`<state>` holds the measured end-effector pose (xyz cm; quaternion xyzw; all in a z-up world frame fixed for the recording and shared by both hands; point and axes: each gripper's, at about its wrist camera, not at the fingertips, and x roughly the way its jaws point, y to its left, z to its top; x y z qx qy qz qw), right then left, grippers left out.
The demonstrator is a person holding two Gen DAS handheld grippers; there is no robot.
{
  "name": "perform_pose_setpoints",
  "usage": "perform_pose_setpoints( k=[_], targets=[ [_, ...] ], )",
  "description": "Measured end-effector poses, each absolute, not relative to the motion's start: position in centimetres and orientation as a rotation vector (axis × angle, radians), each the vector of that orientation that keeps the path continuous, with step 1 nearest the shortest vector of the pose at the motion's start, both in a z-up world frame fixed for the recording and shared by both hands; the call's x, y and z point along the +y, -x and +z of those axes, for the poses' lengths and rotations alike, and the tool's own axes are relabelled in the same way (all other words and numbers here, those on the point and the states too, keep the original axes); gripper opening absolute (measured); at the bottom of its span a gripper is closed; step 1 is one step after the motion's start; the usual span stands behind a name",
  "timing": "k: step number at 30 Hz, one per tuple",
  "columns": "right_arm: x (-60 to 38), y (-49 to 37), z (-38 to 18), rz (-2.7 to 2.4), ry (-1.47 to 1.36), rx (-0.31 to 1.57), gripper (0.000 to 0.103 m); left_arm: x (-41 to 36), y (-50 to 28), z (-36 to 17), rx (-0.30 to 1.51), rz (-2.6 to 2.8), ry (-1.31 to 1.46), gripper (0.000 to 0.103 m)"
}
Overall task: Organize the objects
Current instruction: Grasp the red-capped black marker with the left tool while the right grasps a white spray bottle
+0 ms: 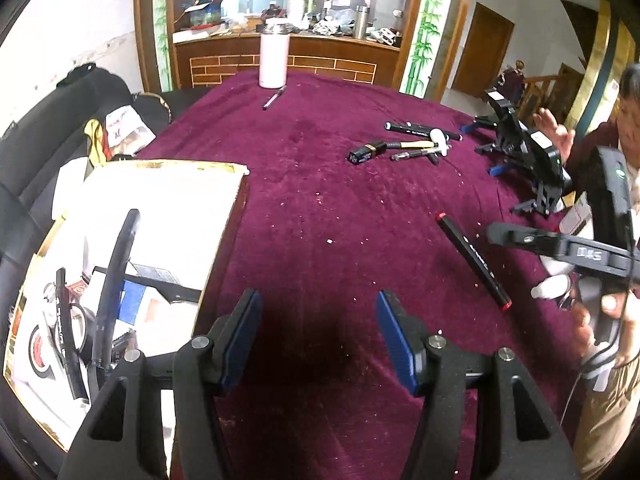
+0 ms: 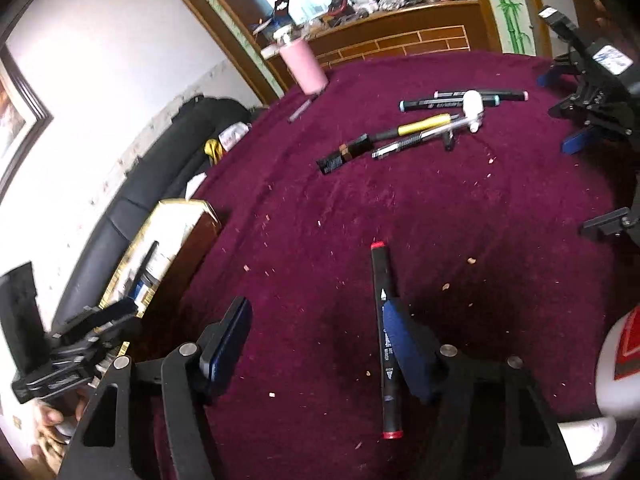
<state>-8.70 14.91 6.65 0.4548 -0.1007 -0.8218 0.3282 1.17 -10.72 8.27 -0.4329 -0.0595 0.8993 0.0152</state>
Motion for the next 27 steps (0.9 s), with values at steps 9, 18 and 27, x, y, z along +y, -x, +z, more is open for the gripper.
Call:
perform_pose_setpoints(
  k=[9, 18, 27],
  targets=[
    [18.0, 5.6, 12.5, -2.266, -1.115, -0.206, 0.074, -1.4, 4.8, 5.5, -0.205, 2.513, 1.449, 0.058],
    [21.8, 0.5, 14.8, -2.382, -1.043, -0.058, 0.079, 7.2, 10.2, 1.2, -0.08, 2.431, 1.567, 0.058],
    [18.9, -0.6, 8.2, -2.166, -1.148, 0.742, 0.078, 7.3, 9.8, 0.7, 0.18, 2.542, 1.551, 0.015]
  ],
)
